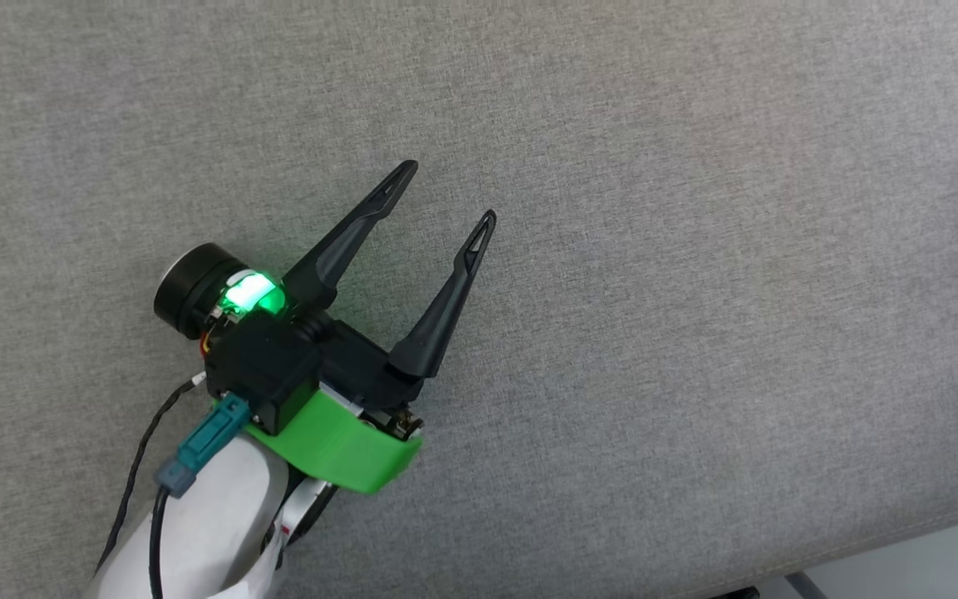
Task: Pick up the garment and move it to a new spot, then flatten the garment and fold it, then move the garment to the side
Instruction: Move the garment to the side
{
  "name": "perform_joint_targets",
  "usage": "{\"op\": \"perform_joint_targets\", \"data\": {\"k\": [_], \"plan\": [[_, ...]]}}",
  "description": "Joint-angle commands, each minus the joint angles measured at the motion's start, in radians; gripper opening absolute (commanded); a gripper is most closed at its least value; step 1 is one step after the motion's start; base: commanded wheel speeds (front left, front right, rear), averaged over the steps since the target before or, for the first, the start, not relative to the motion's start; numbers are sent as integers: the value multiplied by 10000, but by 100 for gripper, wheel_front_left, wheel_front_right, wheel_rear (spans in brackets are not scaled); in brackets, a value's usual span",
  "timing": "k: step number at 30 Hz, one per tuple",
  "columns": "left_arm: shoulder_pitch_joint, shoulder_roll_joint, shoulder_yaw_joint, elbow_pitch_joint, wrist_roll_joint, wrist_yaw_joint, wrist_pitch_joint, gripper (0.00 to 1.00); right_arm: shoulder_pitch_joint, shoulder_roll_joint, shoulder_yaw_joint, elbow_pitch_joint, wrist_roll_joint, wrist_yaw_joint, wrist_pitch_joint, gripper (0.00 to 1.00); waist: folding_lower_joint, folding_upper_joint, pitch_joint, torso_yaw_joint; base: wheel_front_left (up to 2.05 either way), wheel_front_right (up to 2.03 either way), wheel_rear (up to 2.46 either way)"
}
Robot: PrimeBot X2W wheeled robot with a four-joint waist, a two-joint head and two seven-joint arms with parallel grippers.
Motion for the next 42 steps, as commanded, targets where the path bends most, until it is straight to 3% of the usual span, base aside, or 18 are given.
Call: {"op": "perform_joint_targets", "data": {"k": [1,10,11,20,30,32,38,42], "plan": [[-45,-44,14,109,-107,36,-143,100,-150,16,-54,111,-137,-11,-105,100,-1,-1,-348,85,0,0,0],[613,-430,457,1565,-748,117,-740,100,33,-218,183,-664,505,-11,-628,100,-1,-1,-2436,540,0,0,0],[935,-505,769,1947,-898,155,-808,100,231,-218,591,-1549,1025,-11,-596,100,-1,-1,-3153,723,0,0,0],[1907,-1062,1867,2370,-1042,264,-840,100,1648,364,1008,-5310,2788,-11,-729,100,-1,-1,-4797,1489,0,0,0],[2830,-1660,2640,2764,-790,164,-842,100,4006,2757,-9,-8834,2638,-11,-709,100,-1,-1,-5528,2293,0,0,0],[3014,-1894,2909,2944,-526,162,-842,100,4866,3686,-235,-9486,2379,-11,-839,100,-1,-1,-5676,2583,0,0,0],[3315,-2320,3312,2997,-154,13,-842,100,5720,5028,-261,-9806,2396,-11,-1555,100,-1,-1,-5670,2851,0,0,0],[3391,-2530,3617,2936,-19,-104,-842,100,6145,5555,-125,-9599,2131,-11,-1920,100,-1,-1,-5630,2913,0,0,0]]}}
